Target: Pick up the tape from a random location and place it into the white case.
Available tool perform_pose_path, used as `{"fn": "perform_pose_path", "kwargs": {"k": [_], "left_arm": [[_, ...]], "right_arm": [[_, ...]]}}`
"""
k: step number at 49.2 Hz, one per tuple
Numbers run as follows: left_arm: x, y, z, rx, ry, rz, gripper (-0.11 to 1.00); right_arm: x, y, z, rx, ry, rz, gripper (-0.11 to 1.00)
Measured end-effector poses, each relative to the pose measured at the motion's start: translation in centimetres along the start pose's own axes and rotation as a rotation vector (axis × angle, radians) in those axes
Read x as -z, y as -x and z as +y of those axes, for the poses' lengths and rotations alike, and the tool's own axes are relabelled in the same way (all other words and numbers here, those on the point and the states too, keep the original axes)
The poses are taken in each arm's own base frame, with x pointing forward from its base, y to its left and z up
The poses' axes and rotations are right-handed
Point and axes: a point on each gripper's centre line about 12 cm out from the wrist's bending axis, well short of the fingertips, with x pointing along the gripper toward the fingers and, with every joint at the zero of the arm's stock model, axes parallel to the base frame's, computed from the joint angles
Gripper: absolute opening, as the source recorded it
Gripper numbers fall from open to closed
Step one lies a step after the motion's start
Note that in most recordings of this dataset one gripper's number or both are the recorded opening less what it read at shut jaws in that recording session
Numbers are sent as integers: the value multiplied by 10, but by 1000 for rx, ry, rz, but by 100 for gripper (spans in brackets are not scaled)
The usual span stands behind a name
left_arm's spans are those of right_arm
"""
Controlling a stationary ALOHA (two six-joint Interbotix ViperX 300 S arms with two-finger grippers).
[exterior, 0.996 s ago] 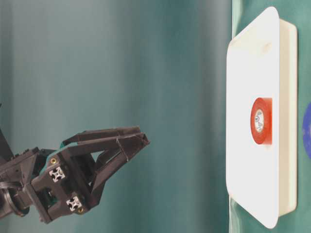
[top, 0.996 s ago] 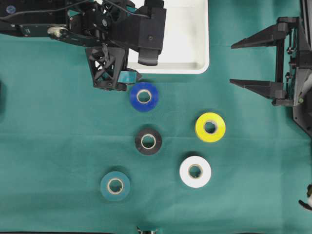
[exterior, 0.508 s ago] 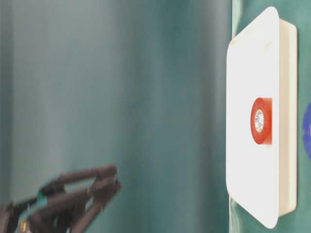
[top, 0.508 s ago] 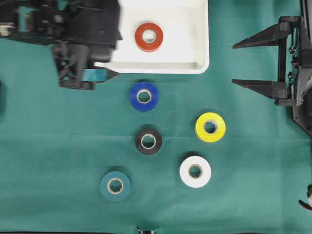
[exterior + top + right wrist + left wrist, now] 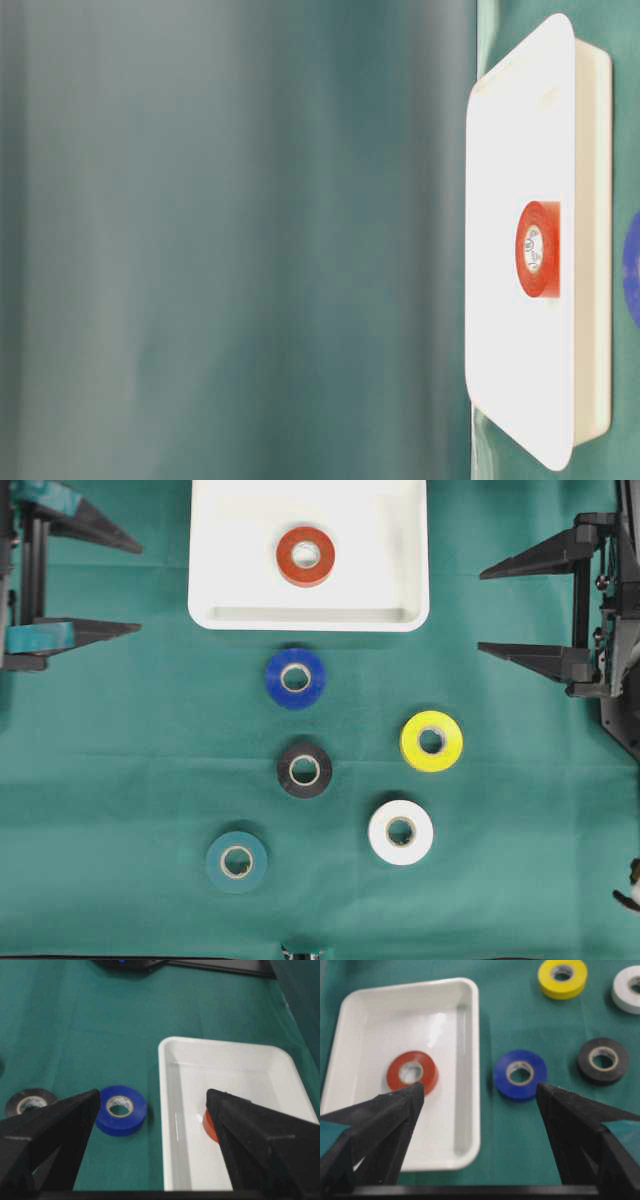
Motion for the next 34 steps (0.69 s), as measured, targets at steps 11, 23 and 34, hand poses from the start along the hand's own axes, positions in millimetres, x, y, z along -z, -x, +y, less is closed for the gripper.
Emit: {"fn": "perform_pose_path", "kwargs": {"k": [11, 23, 34], "left_arm": [[28, 7, -5, 1, 62, 9, 99], [50, 5, -10, -2, 64, -18, 99], [62, 4, -12, -9, 64, -58, 99]], "right_arm": [[1, 0, 0, 0, -2, 11, 90], [2, 0, 0, 0, -2, 15, 90], [1, 0, 0, 0, -2, 14, 90]]}}
